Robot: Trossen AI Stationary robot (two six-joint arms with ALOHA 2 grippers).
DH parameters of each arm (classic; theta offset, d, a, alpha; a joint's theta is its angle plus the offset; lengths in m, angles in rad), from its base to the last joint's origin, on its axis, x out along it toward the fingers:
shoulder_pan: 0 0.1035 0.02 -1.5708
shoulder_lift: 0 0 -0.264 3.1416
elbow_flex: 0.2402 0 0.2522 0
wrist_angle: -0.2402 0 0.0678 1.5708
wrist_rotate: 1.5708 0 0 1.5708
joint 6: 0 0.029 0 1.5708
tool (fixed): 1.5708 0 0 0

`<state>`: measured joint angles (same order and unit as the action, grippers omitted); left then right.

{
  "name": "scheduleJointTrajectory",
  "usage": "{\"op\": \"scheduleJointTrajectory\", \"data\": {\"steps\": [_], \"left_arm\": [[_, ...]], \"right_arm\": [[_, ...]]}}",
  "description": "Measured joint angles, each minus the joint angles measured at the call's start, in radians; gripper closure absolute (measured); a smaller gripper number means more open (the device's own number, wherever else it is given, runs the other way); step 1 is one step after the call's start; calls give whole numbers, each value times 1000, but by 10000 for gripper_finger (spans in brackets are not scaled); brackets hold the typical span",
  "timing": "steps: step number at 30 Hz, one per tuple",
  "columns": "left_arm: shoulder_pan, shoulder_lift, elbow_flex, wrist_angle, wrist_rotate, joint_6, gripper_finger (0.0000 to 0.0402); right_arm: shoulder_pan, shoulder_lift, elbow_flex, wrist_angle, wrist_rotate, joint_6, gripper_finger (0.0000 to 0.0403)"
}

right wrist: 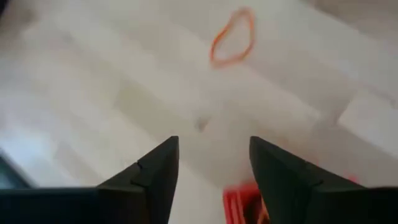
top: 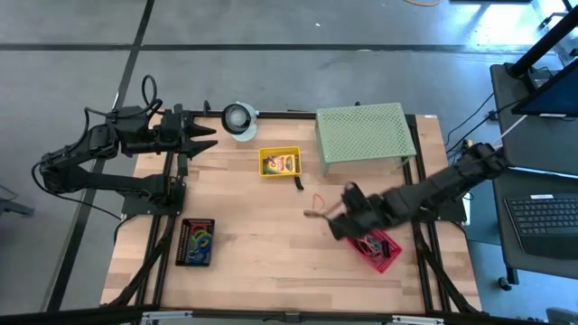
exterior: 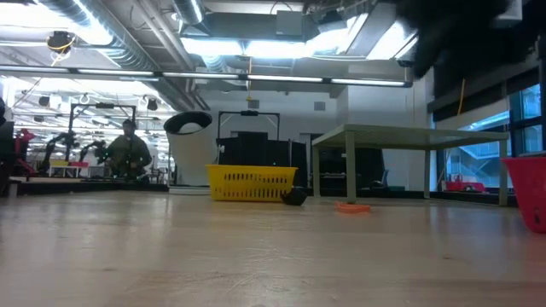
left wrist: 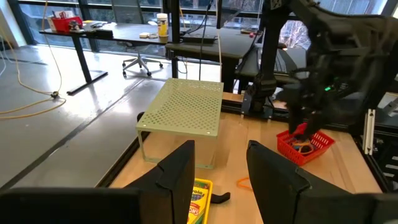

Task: Pick & Place Office Desk Supplies
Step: Put the orange rubber band into the red bin

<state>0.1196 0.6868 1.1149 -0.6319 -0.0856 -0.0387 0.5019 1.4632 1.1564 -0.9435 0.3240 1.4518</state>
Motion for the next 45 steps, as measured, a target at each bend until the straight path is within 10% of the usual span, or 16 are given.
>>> {"op": "scheduleJointTrajectory", "data": {"steps": [14, 45], "left_arm": [[0, 0, 0, 0, 0, 0, 261], [0, 0, 0, 0, 0, 0, 261]], "right_arm": [[-296, 219, 0, 264, -67, -2, 261], [-409, 361, -1, 195, -116, -81, 282]]}}
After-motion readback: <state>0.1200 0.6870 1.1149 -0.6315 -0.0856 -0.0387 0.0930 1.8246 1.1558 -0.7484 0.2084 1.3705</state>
